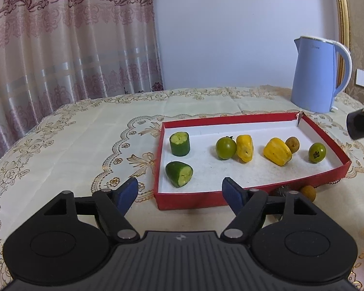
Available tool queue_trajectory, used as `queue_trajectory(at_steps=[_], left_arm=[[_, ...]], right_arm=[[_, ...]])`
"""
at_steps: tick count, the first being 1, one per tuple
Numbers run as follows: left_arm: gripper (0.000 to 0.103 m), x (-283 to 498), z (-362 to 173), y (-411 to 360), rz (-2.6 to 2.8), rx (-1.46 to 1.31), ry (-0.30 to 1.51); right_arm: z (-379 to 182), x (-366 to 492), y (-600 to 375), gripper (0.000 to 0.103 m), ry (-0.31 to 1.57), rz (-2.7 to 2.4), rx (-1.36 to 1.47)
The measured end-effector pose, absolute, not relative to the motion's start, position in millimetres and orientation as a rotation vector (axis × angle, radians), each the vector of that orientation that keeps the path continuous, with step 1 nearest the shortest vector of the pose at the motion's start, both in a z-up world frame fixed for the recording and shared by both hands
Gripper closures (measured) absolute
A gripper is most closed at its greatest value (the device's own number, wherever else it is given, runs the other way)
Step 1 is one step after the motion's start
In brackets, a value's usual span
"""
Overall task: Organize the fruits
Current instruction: 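Lift the eggplant chunk with the right gripper over the box rim, then lower the eggplant chunk into the red box and open the right gripper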
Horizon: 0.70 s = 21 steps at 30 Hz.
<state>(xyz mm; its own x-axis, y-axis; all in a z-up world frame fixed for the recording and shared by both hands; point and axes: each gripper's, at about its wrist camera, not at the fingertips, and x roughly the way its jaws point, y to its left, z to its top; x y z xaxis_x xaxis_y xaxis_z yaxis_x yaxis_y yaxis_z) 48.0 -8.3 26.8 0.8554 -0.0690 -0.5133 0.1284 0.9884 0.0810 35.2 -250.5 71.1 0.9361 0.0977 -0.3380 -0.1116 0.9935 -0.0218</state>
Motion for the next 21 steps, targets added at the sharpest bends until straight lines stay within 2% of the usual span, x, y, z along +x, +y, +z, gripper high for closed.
queue_trajectory(at_steps=[21], left_arm=[[0.027,46,15,-12,-0.087,0.154,0.563]], right_arm=[[66,49,-222,0.069,0.375,0.246,-0.015]])
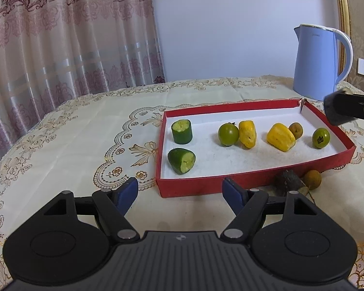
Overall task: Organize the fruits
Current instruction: 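Lower the eggplant chunk into the red box and open the right gripper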
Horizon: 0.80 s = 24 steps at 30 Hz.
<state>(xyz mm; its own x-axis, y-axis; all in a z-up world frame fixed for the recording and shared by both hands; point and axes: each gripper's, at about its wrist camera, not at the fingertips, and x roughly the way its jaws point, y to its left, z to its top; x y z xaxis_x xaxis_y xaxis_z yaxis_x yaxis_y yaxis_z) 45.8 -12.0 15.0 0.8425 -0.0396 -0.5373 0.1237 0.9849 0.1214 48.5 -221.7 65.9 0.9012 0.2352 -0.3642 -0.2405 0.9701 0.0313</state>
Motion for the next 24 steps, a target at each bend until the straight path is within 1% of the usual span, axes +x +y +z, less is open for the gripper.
queue_trajectory(at_steps=[11,14,17,24], left_arm=[[0.027,49,11,-9,-0.077,0.142,0.575],[0.027,50,9,-8,-0.062,0.137,0.581],[0.023,56,4,-8,-0.048,0.126,0.595],[0.023,74,-9,-1,0.001,0.116,0.645]], right_arm=[[57,62,-239,0.070,0.398,0.184,-0.006],[54,67,-245,0.072,0.400,0.161,-0.004],[51,75,-251,0.072,0.398,0.148,0.010],[39,100,-250,0.072,0.438,0.136,0.010]])
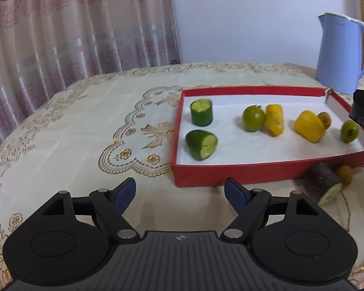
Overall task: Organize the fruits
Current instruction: 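Lower the eggplant chunk into the red box and open the right gripper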
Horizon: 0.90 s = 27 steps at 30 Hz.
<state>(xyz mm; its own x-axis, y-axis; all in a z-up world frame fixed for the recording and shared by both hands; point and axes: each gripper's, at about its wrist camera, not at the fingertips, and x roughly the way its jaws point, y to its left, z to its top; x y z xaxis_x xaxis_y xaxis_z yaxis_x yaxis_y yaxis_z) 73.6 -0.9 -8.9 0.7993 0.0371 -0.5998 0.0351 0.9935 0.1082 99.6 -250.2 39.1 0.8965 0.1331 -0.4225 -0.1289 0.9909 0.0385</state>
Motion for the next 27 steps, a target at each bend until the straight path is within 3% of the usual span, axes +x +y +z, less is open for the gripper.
queue_trajectory(at_steps=[14,27], left_arm=[[0.023,82,-19,2,0.001,0.104,0.683],[0.017,81,-22,11,-0.032,0.041,0.678]], right_arm=[[28,147,-254,0.072,0.490,0.106,0.068],[14,167,-271,0.072,0.477,0.093,0.260]])
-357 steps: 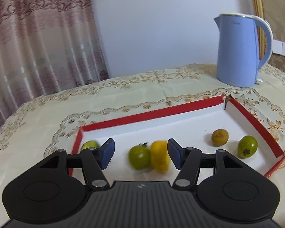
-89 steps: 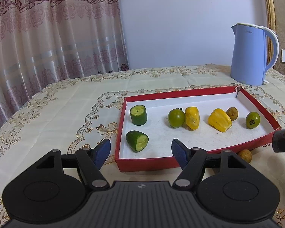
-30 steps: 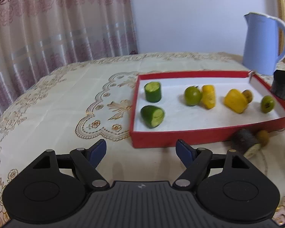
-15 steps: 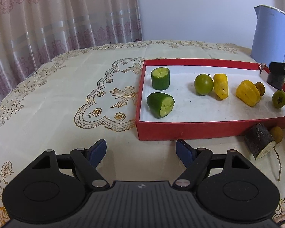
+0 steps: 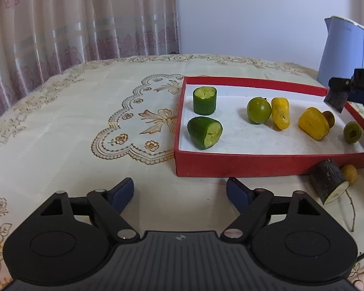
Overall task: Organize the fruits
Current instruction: 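Lower the eggplant chunk into the red box and open the right gripper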
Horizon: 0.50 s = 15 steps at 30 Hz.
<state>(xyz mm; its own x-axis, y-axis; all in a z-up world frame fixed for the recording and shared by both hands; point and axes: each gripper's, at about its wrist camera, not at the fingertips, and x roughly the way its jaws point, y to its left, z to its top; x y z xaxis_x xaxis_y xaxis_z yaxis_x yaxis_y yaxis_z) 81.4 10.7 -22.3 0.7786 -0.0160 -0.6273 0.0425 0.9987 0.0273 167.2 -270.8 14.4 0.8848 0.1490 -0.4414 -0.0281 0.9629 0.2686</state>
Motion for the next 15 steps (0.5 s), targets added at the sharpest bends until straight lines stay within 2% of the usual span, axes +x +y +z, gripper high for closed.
queue_trajectory(at_steps=[13,14,15], left_arm=[[0.016,72,-22,-3,-0.043,0.129,0.621],[0.016,73,-22,-3,-0.045,0.125,0.621],[0.016,73,-22,-2,-0.046,0.119,0.624]], right_arm=[[12,172,-265,0.071,0.438,0.081,0.231],[12,171,-266,0.067,0.436,0.079,0.233],[12,171,-267,0.055,0.432,0.078,0.238]])
